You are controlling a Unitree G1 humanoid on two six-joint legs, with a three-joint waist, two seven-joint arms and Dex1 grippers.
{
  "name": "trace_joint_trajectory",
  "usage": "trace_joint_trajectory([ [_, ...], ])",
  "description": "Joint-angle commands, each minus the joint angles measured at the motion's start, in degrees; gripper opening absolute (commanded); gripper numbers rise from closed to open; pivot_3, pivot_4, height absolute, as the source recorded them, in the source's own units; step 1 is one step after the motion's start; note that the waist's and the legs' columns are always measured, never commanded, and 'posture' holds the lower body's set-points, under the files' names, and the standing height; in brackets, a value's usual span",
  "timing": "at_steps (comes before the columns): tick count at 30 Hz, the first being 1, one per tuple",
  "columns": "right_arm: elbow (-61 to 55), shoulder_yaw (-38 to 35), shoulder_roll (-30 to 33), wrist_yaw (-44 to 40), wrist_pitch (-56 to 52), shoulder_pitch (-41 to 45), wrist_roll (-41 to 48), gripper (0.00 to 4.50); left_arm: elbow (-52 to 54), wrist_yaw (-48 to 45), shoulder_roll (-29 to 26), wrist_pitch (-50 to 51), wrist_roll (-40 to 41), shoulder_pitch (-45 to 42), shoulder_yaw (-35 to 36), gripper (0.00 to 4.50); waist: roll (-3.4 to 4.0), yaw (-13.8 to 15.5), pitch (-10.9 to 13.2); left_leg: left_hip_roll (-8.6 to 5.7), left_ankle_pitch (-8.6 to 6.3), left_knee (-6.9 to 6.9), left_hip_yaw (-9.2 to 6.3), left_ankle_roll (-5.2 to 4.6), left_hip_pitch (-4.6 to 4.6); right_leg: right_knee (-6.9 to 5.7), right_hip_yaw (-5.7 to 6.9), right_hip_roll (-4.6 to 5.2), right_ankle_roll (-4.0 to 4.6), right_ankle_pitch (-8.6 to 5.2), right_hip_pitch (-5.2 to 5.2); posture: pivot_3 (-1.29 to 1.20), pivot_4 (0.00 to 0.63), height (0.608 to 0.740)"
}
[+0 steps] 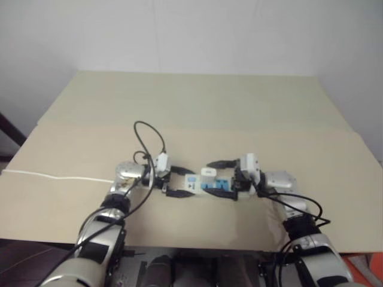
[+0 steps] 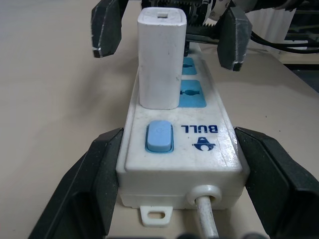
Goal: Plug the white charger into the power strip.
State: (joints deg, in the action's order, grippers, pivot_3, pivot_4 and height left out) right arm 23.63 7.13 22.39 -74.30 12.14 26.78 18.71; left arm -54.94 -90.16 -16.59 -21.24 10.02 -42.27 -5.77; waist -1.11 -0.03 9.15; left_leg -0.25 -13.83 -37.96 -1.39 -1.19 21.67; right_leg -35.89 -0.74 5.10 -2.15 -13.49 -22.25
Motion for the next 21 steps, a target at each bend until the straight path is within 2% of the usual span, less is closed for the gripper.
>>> trace_joint_trajectory([
  [1,-1.0,-0.8,1.2,1.2,0.6,-1.3,-1.2,4.50,1.8,0.0,1.0,-1.9,2.7,-0.2,2.3,4.49,0.00,-0.2,0.0,0.01,0.00,0.00,0.00,0.00,0.00,-0.01,0.00,0.00,0.00,0.00,0.00,0.00,0.150,0.740],
  [4,-3.3,-1.9,2.3,2.1,-0.1,-1.6,-0.6,4.50,5.4,2.5,0.8,-4.0,4.6,1.2,4.8,4.49,0.00,-0.6,0.0,0.03,0.00,0.00,-0.02,0.00,0.01,-0.01,-0.01,-0.01,0.00,0.00,-0.03,0.00,0.150,0.740],
  [7,-7.4,-3.9,4.8,2.9,-1.7,-2.6,0.8,4.50,16.4,4.6,-2.0,1.9,8.2,4.4,7.2,4.49,0.00,-0.8,0.0,0.06,0.00,0.03,-0.13,0.00,0.10,-0.01,-0.05,0.00,0.01,0.00,-0.12,0.00,0.150,0.740],
  [10,-12.0,-7.3,8.7,3.2,-5.1,-4.4,3.7,4.50,29.3,5.6,-6.7,9.8,13.1,9.9,9.5,4.49,0.02,-1.1,0.0,0.10,0.00,0.06,-0.11,0.00,0.36,-0.10,-0.18,0.00,0.02,0.01,-0.48,0.00,0.150,0.740],
  [13,-15.0,-11.9,14.1,2.2,-6.4,-7.4,5.9,4.50,38.2,4.1,-14.1,17.9,17.0,16.3,11.8,4.49,0.04,-1.0,0.0,0.13,0.00,0.08,-0.09,0.00,0.33,-0.15,-0.22,0.01,0.02,0.01,-0.54,0.00,0.150,0.740],
  [16,-16.7,-16.2,21.2,-0.9,-6.7,-11.6,6.9,4.50,39.4,1.2,-22.0,21.9,18.2,22.1,14.0,4.49,0.06,-0.9,0.1,0.16,0.00,0.13,-0.08,0.00,0.28,-0.12,-0.22,0.01,0.03,-0.01,-0.50,0.00,0.150,0.740],
  [21,-23.2,-20.7,29.4,-1.0,-13.4,-17.9,8.4,4.50,37.2,-0.4,-28.9,20.6,17.8,27.5,17.4,4.49,0.09,-0.5,0.1,0.20,0.00,0.15,-0.03,0.00,0.07,-0.08,-0.18,0.06,0.06,-0.05,-0.32,0.00,0.150,0.740],
])
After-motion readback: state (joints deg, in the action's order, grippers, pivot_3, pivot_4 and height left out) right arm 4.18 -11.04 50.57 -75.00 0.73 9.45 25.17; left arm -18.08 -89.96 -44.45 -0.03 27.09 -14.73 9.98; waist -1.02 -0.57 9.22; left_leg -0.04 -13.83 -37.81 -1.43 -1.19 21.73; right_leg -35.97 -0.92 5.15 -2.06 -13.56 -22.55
